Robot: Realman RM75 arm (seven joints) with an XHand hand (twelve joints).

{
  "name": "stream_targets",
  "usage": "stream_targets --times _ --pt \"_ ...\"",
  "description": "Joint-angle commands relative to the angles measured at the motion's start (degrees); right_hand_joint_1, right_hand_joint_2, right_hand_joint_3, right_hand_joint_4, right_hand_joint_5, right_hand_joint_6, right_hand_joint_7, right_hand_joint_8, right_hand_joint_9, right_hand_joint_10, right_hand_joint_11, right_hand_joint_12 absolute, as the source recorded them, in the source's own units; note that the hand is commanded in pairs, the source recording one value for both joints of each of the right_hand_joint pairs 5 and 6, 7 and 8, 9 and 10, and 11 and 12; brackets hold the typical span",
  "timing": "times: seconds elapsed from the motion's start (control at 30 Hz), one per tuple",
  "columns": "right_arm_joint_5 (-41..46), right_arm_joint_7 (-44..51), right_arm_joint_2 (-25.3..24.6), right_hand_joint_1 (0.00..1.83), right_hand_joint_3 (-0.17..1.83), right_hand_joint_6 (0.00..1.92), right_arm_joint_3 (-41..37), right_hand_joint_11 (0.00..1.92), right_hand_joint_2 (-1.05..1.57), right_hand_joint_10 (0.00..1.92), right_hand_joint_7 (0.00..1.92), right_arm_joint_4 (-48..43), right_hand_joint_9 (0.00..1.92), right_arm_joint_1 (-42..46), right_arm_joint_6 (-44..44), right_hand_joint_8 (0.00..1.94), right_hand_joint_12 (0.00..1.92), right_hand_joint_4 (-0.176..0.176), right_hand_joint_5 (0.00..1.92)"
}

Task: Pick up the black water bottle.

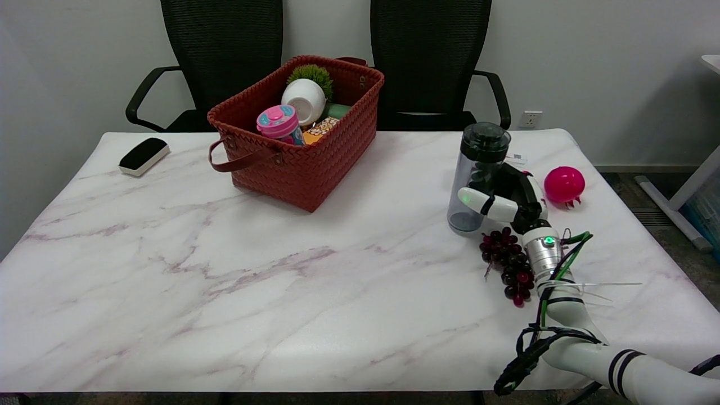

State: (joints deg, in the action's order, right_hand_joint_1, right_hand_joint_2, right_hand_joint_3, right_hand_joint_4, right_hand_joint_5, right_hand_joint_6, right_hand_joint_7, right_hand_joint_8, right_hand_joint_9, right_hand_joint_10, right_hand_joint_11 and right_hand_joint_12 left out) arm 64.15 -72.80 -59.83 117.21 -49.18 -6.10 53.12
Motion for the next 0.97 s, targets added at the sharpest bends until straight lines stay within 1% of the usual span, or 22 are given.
stream_targets --times 0.03,0.1,0.27,0.43,0.57,0.73,0.97 --pt "-2.11 -0.03 0.0 1.32 0.49 0.74 -3.87 0.81 0.55 1.04 1.03 -6.18 1.04 -0.11 2.03 1.03 0.81 0.0 0.74" --pt "-3.46 -0.03 0.08 1.32 0.49 0.74 -6.11 0.82 0.58 1.05 1.04 -8.06 1.05 0.09 1.67 1.04 0.82 0.0 0.74" --pt "-5.2 0.02 0.59 1.32 0.48 0.76 -8.62 0.84 0.64 1.07 1.06 -11.5 1.07 -0.12 0.49 1.06 0.84 0.0 0.76" --pt "-8.4 0.45 1.06 1.32 0.49 0.77 -12.54 0.86 0.69 1.08 1.07 -15.46 1.08 -1.25 -3.24 1.07 0.86 0.0 0.77" --pt "-12.61 0.47 1.68 1.32 0.49 0.78 -16.59 0.87 0.74 1.09 1.09 -18.91 1.09 -3.29 -9.91 1.09 0.87 0.0 0.78" --pt "-16.1 0.05 2.81 1.32 0.5 0.8 -19.27 0.89 0.76 1.1 1.1 -21.27 1.1 -7.42 -18.2 1.1 0.89 0.0 0.8" --pt "-17.13 0.05 5.18 1.32 0.5 0.8 -16.63 0.89 0.78 1.11 1.11 -21.36 1.11 -17.82 -28.01 1.11 0.89 0.0 0.8"
